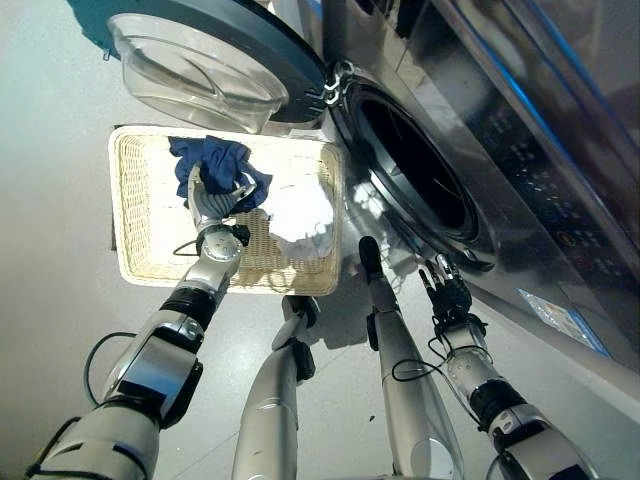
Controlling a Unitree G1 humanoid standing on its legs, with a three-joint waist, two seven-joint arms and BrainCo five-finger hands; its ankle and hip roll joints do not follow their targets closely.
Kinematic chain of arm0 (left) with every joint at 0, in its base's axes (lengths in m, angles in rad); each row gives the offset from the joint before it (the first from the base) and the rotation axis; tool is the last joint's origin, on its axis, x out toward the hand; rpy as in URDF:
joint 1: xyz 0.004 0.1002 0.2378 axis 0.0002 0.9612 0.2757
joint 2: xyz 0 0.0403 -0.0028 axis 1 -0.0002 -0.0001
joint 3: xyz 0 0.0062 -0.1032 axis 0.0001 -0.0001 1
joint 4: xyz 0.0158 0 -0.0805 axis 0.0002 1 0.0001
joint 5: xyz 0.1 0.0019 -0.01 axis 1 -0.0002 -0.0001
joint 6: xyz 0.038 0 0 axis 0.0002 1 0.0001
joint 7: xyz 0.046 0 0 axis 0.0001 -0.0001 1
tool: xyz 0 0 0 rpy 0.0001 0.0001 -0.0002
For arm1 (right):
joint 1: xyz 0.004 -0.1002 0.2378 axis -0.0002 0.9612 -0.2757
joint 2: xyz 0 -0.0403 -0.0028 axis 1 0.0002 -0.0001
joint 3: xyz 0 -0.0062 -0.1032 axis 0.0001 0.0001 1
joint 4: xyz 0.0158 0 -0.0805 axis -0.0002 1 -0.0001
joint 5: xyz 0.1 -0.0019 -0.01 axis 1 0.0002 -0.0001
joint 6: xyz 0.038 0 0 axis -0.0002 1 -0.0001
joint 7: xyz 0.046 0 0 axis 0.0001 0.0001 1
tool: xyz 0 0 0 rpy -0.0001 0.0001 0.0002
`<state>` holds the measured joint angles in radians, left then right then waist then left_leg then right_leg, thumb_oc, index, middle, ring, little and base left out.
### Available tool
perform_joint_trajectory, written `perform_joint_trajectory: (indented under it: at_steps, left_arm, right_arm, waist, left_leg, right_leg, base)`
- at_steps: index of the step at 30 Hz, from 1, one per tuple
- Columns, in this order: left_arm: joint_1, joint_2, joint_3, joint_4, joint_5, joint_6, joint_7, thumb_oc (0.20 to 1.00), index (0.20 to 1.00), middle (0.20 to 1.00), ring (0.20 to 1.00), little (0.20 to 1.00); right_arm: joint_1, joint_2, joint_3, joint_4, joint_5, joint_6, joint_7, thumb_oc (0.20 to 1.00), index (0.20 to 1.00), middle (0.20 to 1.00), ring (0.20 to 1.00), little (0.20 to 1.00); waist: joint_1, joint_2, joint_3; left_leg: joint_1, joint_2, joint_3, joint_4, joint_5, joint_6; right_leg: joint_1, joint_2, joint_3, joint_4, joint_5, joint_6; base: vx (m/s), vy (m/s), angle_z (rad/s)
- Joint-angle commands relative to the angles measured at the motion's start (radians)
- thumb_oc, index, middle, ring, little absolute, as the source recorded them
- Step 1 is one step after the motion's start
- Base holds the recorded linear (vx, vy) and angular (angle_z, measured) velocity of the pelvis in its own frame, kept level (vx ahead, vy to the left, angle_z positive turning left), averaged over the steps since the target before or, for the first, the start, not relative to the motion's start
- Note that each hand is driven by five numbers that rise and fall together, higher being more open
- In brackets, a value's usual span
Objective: Put the clothes into the washing machine.
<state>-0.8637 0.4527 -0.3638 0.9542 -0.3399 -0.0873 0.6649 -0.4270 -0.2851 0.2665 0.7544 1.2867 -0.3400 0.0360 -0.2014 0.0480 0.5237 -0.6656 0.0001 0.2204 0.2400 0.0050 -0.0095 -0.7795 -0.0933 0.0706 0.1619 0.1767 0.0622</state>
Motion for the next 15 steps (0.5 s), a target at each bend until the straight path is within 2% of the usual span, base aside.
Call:
perform_joint_trajectory:
  at_steps: [1, 8, 9, 13, 14, 15]
  left_arm:
    - [-0.010, 0.073, 0.041, 0.054, -0.034, 0.060, -0.007, 1.000, 1.000, 1.000, 1.000, 1.000]
    - [-0.086, 0.114, 0.031, 0.149, -0.048, 0.126, 0.012, 1.000, 1.000, 1.000, 1.000, 1.000]
    - [-0.087, 0.118, 0.027, 0.162, -0.048, 0.133, 0.014, 1.000, 1.000, 1.000, 1.000, 1.000]
    - [-0.100, 0.126, 0.025, 0.178, -0.047, 0.146, 0.019, 1.000, 1.000, 1.000, 1.000, 1.000]
    - [-0.146, 0.166, 0.023, 0.243, -0.043, 0.201, 0.068, 1.000, 1.000, 1.000, 1.000, 1.000]
    - [-0.157, 0.175, 0.021, 0.257, -0.047, 0.214, 0.086, 1.000, 1.000, 1.000, 1.000, 1.000]
  right_arm:
    - [-0.037, -0.038, 0.025, -0.076, -0.038, -0.019, 0.014, 1.000, 1.000, 1.000, 1.000, 1.000]
    - [-0.021, -0.052, 0.078, -0.162, -0.050, -0.019, -0.004, 1.000, 1.000, 1.000, 1.000, 1.000]
    - [-0.010, -0.051, 0.085, -0.168, -0.053, -0.018, -0.003, 1.000, 1.000, 1.000, 1.000, 1.000]
    - [-0.009, -0.053, 0.091, -0.177, -0.059, -0.020, -0.005, 1.000, 1.000, 1.000, 1.000, 1.000]
    - [0.011, -0.060, 0.114, -0.213, -0.065, -0.019, 0.006, 1.000, 1.000, 1.000, 1.000, 1.000]
    - [0.024, -0.063, 0.123, -0.228, -0.068, -0.021, 0.013, 1.000, 1.000, 1.000, 1.000, 1.000]
  waist:
    - [0.011, 0.011, -0.004]
    - [-0.021, -0.020, -0.004]
    - [-0.020, -0.020, -0.004]
    - [-0.024, -0.024, -0.004]
    - [-0.040, -0.038, -0.004]
    - [-0.046, -0.041, -0.004]
  left_leg:
    - [-0.048, -0.051, -0.002, 0.040, 0.022, -0.032]
    - [-0.110, -0.042, 0.018, 0.135, -0.023, -0.027]
    - [-0.093, -0.038, 0.003, 0.149, -0.057, -0.033]
    - [-0.102, -0.037, 0.002, 0.160, -0.063, -0.031]
    - [-0.142, -0.033, -0.002, 0.202, -0.088, -0.026]
    - [-0.151, -0.033, -0.004, 0.208, -0.093, -0.024]
  right_leg:
    - [-0.001, 0.075, -0.070, 0.078, -0.101, -0.012]
    - [-0.062, 0.066, -0.054, 0.092, -0.089, -0.007]
    - [-0.045, 0.073, -0.051, 0.101, -0.118, -0.002]
    - [-0.055, 0.074, -0.047, 0.104, -0.117, -0.001]
    - [-0.094, 0.081, -0.029, 0.116, -0.116, 0.001]
    - [-0.105, 0.084, -0.022, 0.117, -0.115, 0.002]
  base:
    - [0.00, 0.085, -0.07]
    - [0.02, 0.094, -0.03]
    - [0.07, 0.038, -0.02]
    - [0.02, 0.029, -0.02]
    - [0.03, 0.087, -0.04]
    - [0.03, 0.093, -0.06]
